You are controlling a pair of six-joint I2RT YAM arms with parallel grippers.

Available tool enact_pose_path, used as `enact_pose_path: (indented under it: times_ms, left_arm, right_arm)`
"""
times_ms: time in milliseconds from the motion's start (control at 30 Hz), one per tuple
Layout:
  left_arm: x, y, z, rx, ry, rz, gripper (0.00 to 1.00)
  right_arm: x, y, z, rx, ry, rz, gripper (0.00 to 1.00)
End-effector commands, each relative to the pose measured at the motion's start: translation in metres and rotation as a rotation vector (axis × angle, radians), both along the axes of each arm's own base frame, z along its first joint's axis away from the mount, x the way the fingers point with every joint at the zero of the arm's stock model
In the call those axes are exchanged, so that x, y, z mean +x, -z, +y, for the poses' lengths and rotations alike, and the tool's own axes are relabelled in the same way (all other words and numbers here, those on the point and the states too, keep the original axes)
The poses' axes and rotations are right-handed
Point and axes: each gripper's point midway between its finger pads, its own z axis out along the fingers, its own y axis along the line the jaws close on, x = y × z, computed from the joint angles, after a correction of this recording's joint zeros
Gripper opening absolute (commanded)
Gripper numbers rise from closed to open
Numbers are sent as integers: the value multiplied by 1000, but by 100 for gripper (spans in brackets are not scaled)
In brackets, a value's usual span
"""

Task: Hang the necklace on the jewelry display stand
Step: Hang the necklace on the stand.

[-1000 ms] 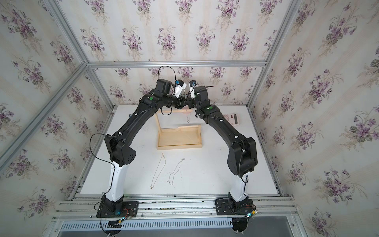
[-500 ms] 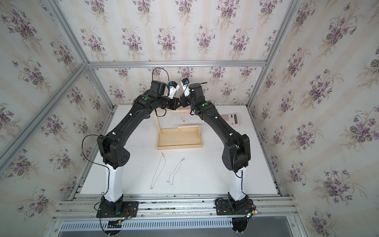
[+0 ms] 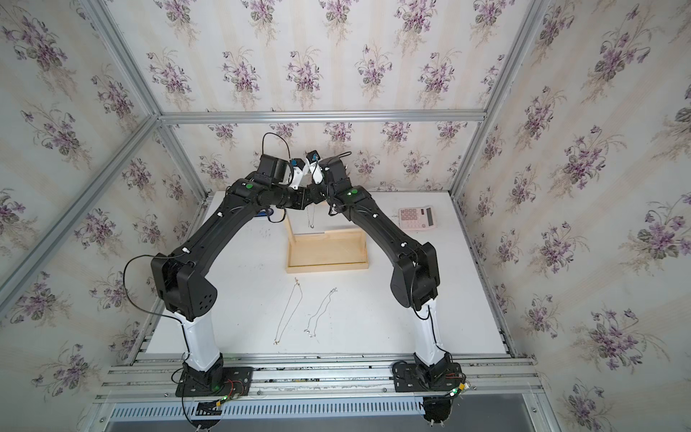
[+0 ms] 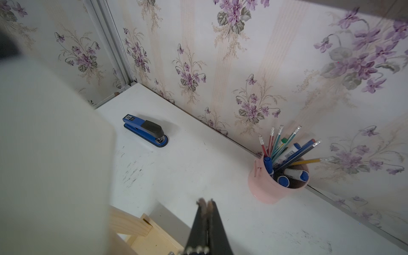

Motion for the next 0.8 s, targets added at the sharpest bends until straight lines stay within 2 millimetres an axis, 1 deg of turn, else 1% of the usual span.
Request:
enact_pose_path:
  times_ms: [0,67,367,567,767]
  left_arm:
    - [-9,1,3,14,21,-5,5]
    - [-10,1,9,14,11,-2,6]
    - [-14,6,26,16,-33,26,7]
    - [-16,11,31,13,-50,47,8]
    - [-17,20,40,25,-84,63,8]
  right_arm:
    - [-7,9,14,-55,-52,-10,2]
    - [-11,10,21,-62,-66,-9,2]
    - [-15,15,36,-70,-105,-9,2]
    - [-20,19,47,-83,-129,-12,3]
    - [-23,22,53,-96,-154,-1,6]
